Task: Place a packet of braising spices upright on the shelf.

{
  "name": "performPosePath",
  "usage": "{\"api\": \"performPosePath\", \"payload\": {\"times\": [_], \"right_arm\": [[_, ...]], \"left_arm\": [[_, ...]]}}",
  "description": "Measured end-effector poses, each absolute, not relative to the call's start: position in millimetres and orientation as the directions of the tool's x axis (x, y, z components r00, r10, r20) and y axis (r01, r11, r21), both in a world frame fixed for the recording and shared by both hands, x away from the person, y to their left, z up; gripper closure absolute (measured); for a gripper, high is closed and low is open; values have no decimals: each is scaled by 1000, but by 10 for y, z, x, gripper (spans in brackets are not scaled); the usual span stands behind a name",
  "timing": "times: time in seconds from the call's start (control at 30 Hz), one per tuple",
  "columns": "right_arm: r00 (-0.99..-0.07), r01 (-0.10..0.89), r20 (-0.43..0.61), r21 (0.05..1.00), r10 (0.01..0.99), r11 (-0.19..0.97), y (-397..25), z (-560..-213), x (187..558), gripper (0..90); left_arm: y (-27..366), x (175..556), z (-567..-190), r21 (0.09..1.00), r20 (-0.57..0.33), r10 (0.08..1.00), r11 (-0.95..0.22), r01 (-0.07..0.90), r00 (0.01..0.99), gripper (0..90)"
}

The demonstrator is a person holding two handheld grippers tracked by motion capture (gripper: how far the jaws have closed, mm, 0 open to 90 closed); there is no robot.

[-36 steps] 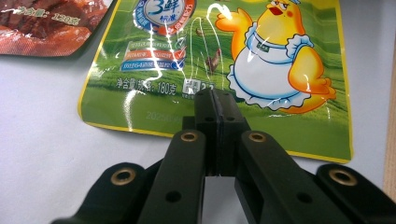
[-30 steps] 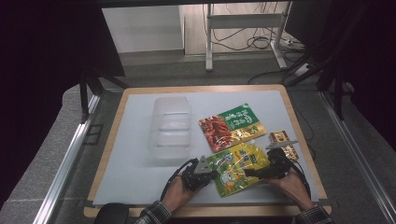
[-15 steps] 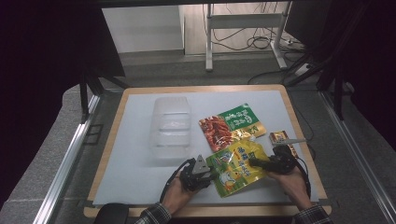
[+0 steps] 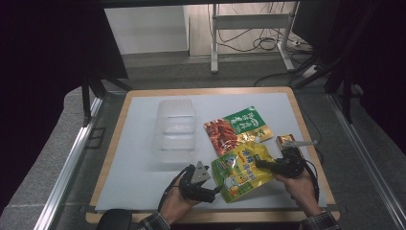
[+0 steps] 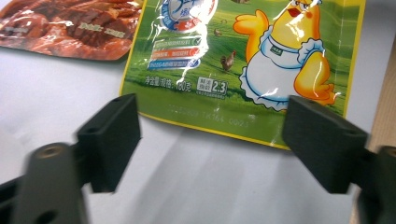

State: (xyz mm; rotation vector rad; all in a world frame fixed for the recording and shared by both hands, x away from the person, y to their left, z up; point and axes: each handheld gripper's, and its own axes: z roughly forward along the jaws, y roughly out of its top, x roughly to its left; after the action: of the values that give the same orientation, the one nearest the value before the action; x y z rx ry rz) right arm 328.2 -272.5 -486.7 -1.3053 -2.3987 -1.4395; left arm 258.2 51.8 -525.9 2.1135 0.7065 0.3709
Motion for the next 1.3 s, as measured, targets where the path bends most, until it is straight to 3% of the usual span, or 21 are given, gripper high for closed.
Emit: {"api": "performPosePath", "payload": {"times": [0.13,0.47,1.3], "right_arm": [[-646,680,445,704,619,203,-2714,-4822,3273,848],[-681,641,398,729,615,238,-2645,-4688,3227,853],[-768,528,300,796,567,294,-2443,-4158,3204,871]], "left_arm": [[581,2575,-5233,812,-11,605,-460,360,796,93],[694,2526,-5243,812,10,613,-466,352,790,32],[896,2427,-5212,845,32,653,-422,328,757,20]]}}
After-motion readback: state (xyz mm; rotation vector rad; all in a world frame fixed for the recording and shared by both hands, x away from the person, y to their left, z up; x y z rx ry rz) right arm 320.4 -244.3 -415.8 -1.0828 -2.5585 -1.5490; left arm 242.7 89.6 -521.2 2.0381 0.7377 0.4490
